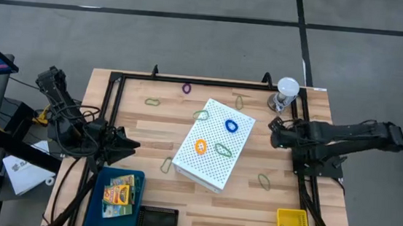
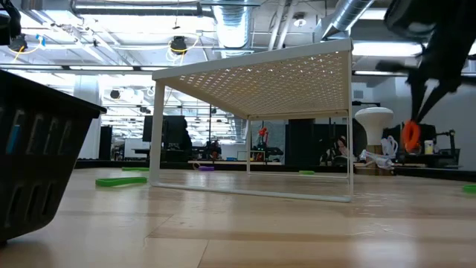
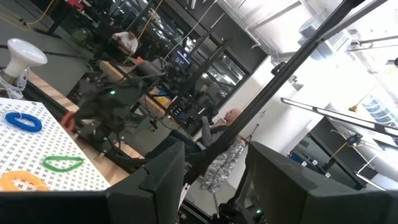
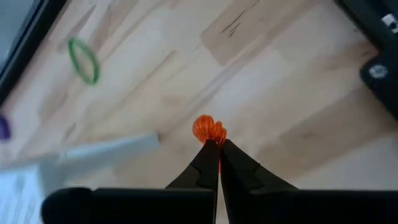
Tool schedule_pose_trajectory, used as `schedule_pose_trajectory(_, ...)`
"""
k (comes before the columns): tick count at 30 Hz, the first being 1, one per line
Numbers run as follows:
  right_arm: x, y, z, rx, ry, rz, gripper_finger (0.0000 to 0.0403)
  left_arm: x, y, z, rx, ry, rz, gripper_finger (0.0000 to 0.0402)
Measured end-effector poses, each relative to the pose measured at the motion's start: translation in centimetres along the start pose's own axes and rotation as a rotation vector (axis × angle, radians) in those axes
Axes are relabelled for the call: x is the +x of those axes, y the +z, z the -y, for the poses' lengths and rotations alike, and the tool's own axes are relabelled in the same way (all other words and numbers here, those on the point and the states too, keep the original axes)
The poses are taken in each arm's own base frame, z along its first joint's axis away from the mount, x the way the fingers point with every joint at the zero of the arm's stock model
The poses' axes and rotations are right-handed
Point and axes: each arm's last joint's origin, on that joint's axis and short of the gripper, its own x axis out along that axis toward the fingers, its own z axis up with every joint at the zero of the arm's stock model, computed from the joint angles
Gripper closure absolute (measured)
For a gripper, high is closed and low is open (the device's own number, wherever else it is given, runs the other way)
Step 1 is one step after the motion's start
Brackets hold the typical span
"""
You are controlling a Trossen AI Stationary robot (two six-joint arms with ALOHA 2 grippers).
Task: Pick & Place Office Desk Supplies
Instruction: Put the red orange spring keychain into the yellow bin
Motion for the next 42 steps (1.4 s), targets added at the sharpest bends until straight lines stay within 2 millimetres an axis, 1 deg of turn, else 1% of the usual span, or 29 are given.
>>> schedule_pose_trajectory(4, -2.4, -0.9, -0.2, -0.099, 0.056, -0.079, 0.0403, 0.0, 0.0, 0.0, 0.0, 0.0, 0.0, 0.023)
schedule_pose_trajectory(7, -3.9, -2.0, 0.0, -0.201, 0.087, -0.141, 0.0403, 0.0, 0.0, 0.0, 0.0, 0.0, 0.0, 0.023)
schedule_pose_trajectory(11, -5.2, -3.7, 1.1, -0.366, 0.084, -0.228, 0.0403, 0.0, 0.0, 0.0, -0.014, -0.002, -0.001, 0.023)
schedule_pose_trajectory(15, -6.5, -5.4, 2.6, -0.53, 0.021, -0.346, 0.0403, 0.0, 0.0, 0.0, -0.017, -0.005, -0.003, 0.023)
schedule_pose_trajectory(23, -10.7, -8.7, 5.4, -0.723, -0.012, -0.611, 0.0403, 0.0, 0.0, 0.0, -0.029, -0.005, -0.003, 0.023)
schedule_pose_trajectory(26, -11.5, -10.5, 6.5, -0.768, -0.06, -0.702, 0.0403, 0.0, 0.0, 0.0, -0.03, -0.005, -0.003, 0.023)
schedule_pose_trajectory(28, -11.7, -11.9, 7.2, -0.776, -0.106, -0.75, 0.0403, 0.0, 0.0, 0.0, -0.03, -0.005, -0.003, 0.023)
schedule_pose_trajectory(31, -11.8, -14.0, 7.7, -0.774, -0.121, -0.799, 0.0403, 0.0, 0.0, 0.0, -0.031, -0.006, -0.004, 0.023)
schedule_pose_trajectory(34, -12.0, -15.5, 7.9, -0.79, -0.168, -0.82, 0.0403, 0.0, 0.0, 0.0, -0.036, -0.006, -0.004, 0.023)
schedule_pose_trajectory(35, -12.2, -15.9, 7.9, -0.807, -0.186, -0.827, 0.0403, 0.0, 0.0, 0.0, -0.039, -0.006, -0.004, 0.023)
schedule_pose_trajectory(37, -12.7, -16.0, 8.1, -0.868, -0.252, -0.821, 0.0403, 0.0, 0.0, 0.0, -0.042, -0.006, -0.003, 0.023)
schedule_pose_trajectory(42, -13.6, -14.9, 8.6, -0.997, -0.393, -0.733, 0.0403, 0.0, 0.0, 0.0, -0.044, -0.006, -0.004, 0.023)
